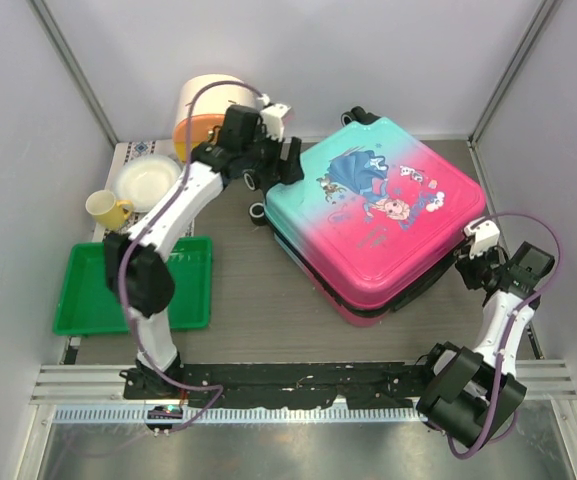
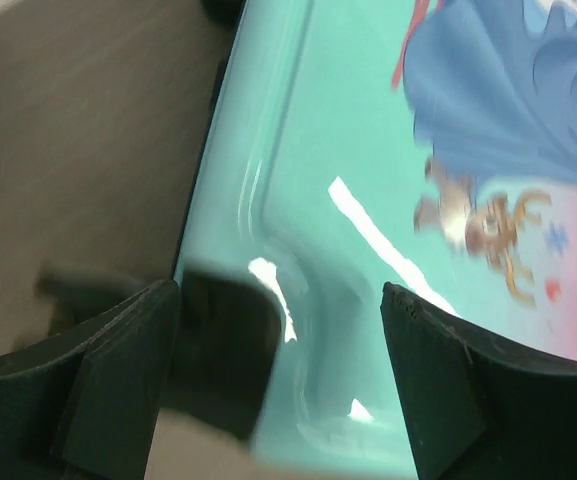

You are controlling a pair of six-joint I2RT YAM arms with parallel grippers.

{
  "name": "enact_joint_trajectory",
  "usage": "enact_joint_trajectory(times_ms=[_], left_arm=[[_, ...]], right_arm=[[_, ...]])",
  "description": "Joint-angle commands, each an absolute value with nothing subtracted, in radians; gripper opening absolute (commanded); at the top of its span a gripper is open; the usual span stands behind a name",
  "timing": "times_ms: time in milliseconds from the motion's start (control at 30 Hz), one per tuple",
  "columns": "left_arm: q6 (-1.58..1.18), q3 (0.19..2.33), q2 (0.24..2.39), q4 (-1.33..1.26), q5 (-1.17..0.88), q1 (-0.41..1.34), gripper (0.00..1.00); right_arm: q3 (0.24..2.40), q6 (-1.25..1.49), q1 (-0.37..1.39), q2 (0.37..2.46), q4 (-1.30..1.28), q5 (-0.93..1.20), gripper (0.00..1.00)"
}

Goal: Open, take out, and arrange the luggage

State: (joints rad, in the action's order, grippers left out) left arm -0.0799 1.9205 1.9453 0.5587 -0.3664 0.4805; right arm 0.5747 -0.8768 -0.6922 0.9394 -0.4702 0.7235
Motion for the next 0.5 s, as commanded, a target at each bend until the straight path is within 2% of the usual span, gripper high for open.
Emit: enact_joint_trajectory(times_ms=[0,100,167,367,467], left_arm=[[-0.324,1.597,1.592,0.479,-0.178,0.488,0.88],[-0.472,1.433,1.473,0.408,-0.010,0.483,0.89],[-0.598,1.407,1.456,0.416,0.070,0.476,0.90],[-0.794,1.425,1.506,0.387,0.061,0.457,0.92],[-0.831,1.448,1.555,0.362,0.051,0.454,0.99]], right_arm=[[0.568,-0.658,-0.692,0.928,-0.102,0.611,0.01],[0.558,-0.632,-0.693,0.939,-0.052,0.617,0.01],[0.569,-0.627,-0.692,0.948,-0.061,0.635,0.01],[0.575,-0.656,-0.692,0.943,-0.113,0.690,0.01],[0.578,-0.670,-0.690,0.933,-0.132,0.707,0.01]])
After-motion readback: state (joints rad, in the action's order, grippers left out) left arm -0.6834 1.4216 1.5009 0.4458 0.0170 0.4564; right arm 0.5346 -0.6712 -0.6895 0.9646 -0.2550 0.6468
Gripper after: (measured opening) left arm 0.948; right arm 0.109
